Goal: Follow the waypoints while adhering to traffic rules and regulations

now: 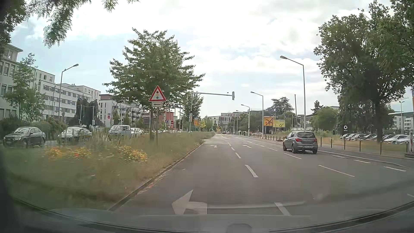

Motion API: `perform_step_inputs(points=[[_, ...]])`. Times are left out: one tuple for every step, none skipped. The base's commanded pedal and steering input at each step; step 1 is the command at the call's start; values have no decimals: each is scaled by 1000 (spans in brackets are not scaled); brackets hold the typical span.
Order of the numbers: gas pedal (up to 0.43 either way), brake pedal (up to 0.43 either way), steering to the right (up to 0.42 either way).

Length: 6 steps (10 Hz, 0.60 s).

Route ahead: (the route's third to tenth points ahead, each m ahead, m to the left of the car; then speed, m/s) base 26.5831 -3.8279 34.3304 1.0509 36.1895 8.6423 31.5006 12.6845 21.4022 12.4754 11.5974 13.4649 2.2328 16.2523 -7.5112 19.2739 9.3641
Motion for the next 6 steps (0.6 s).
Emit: perform_step_inputs(points=[[0, 43, 0], [0, 67, -1], [0, 91, -1], [0, 122, -1], [0, 134, -1], [0, 159, -1]])
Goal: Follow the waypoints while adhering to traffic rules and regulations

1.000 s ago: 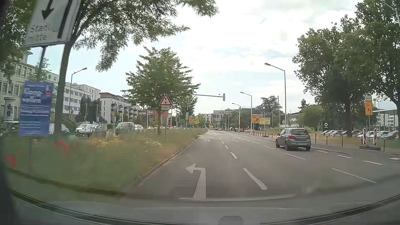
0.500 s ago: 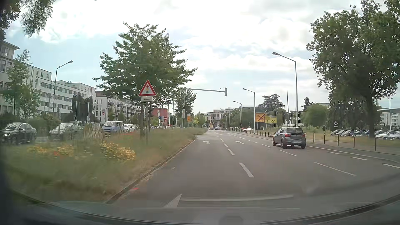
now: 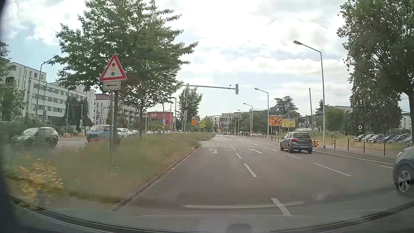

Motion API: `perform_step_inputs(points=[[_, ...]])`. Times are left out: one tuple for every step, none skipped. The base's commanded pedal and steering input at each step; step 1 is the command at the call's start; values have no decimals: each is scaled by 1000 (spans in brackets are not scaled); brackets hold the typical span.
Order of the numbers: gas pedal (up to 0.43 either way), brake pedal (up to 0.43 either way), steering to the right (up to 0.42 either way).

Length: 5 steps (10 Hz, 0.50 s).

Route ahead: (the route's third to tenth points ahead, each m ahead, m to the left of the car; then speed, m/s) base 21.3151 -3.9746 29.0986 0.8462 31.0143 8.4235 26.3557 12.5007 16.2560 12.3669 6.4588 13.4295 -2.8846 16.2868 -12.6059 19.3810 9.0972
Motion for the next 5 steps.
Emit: perform_step_inputs(points=[[0, 165, -1], [0, 171, -1], [0, 171, -1], [0, 183, -1], [0, 189, -1]])
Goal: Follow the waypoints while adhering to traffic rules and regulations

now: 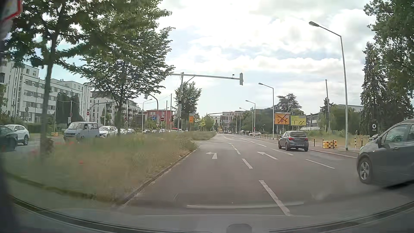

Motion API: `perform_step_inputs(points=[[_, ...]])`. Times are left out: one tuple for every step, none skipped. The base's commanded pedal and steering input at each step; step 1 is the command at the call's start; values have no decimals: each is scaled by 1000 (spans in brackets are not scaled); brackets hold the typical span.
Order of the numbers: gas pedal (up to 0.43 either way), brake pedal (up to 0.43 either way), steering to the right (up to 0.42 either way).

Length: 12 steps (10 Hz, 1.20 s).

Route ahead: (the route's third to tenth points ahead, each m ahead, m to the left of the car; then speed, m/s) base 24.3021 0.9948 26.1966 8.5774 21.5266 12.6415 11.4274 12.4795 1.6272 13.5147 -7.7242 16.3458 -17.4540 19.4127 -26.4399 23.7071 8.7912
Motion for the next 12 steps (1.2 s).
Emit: perform_step_inputs(points=[[0, 207, -1], [0, 220, -1], [0, 232, -1], [0, 232, 0], [0, 238, 0], [0, 244, 0], [0, 256, 0], [0, 256, 0], [0, 256, 1], [0, 262, 3], [0, 268, 3], [0, 268, 3]])
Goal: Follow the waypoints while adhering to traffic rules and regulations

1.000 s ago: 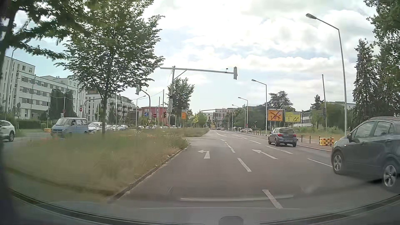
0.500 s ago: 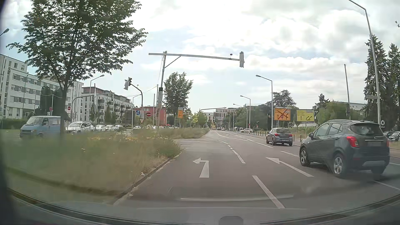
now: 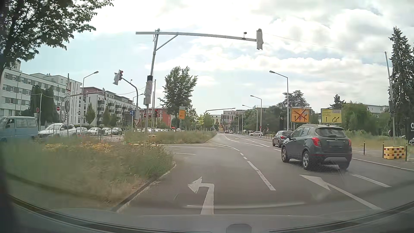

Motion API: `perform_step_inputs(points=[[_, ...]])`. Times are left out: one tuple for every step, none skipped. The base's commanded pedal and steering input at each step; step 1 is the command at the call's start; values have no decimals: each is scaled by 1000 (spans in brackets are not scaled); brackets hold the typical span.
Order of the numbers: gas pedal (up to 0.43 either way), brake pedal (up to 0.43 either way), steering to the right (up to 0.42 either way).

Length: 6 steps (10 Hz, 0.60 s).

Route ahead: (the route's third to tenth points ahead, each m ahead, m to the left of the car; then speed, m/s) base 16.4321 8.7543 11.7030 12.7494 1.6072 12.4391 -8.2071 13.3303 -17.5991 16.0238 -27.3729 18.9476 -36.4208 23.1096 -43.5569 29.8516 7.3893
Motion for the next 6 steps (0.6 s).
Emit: perform_step_inputs(points=[[0, 274, 3], [0, 287, 4], [0, 293, 6], [0, 305, 6], [0, 311, 5], [0, 323, 5]])
